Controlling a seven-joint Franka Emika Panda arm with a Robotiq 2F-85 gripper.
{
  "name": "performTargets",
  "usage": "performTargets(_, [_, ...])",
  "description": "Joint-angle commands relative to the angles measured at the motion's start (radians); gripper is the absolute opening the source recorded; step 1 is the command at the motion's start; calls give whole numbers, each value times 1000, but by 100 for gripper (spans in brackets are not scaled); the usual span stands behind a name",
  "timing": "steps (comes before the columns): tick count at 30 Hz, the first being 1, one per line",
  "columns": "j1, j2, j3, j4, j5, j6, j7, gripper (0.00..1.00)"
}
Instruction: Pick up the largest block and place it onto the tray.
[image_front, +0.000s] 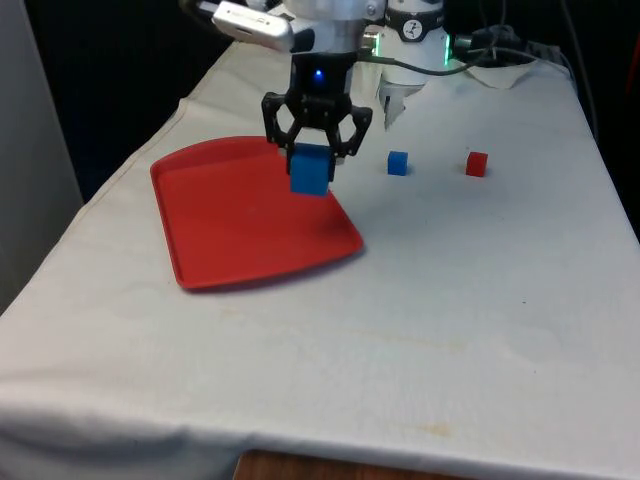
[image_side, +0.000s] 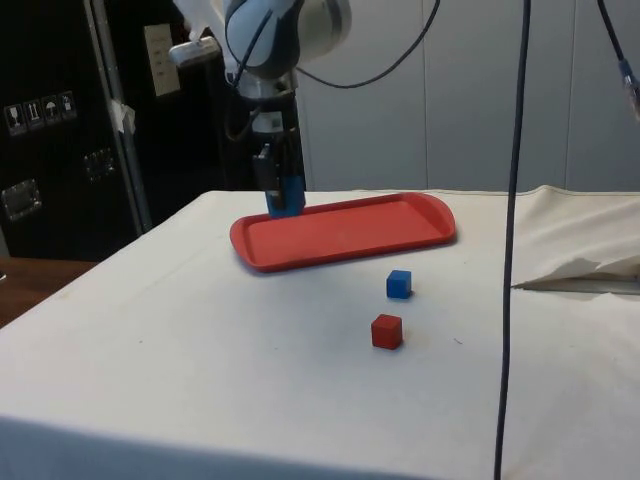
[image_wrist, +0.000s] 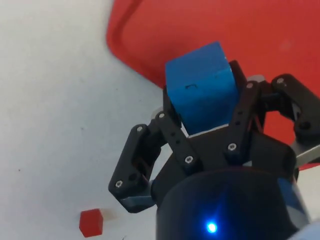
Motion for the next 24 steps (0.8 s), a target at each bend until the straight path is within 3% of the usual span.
performTargets(1, [-12, -6, 5, -10, 16, 16, -24, 0])
performTargets(2, [-1, 1, -4, -3, 8, 1, -11, 0])
performTargets(3, [-14, -4, 3, -12, 26, 18, -35, 0])
performTargets(8, [-24, 9, -12, -24, 89, 34, -105, 0])
performTargets(9, [-12, 14, -25, -22, 82, 23, -95, 0])
performTargets(10, [-27, 13, -14, -25, 102, 36, -119, 0])
performTargets(14, [-36, 34, -29, -26, 176, 41, -193, 0])
performTargets(16, [-37, 44, -38, -25, 205, 39, -223, 0])
performTargets(17, [-25, 53, -51, -22, 206, 29, -218, 0])
performTargets(18, [-38, 48, -44, -25, 218, 38, -237, 0])
performTargets(23, [-40, 71, -76, -26, 266, 32, -301, 0])
performTargets(24, [-31, 75, -80, -24, 261, 28, -289, 0])
